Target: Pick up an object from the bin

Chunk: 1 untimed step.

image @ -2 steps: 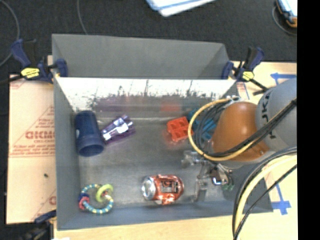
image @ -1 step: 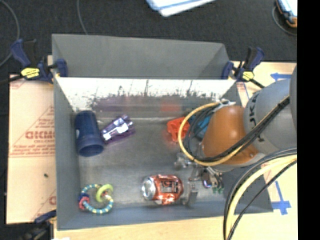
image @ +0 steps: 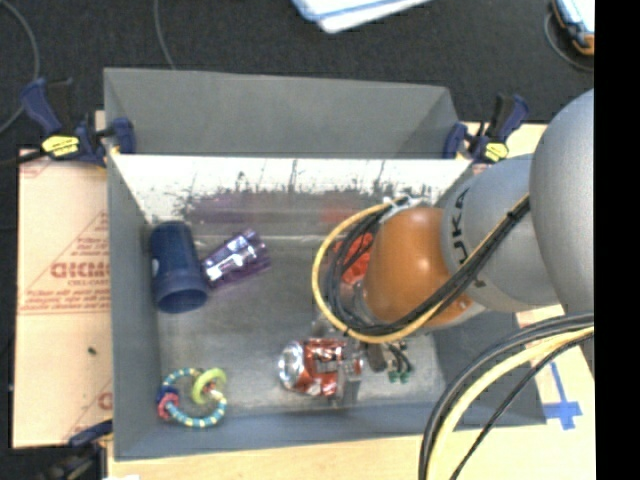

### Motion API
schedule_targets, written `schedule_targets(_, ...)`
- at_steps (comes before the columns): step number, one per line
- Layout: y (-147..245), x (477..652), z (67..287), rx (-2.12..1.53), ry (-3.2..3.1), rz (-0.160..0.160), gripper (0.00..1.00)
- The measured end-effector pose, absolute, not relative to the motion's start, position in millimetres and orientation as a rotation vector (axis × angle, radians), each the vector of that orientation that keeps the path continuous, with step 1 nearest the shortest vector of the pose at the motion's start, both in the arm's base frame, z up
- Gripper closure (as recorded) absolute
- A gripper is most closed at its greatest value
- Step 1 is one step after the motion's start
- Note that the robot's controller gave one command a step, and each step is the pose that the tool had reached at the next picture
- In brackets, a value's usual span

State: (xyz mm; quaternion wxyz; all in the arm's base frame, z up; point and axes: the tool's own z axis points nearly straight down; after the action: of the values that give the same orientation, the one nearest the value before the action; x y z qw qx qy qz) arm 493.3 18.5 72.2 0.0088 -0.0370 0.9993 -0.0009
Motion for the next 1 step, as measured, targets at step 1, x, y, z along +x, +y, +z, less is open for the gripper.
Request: schedule_targets(1,17.4,488.7,70.3,-0.101,3.129,-0.005,0.0)
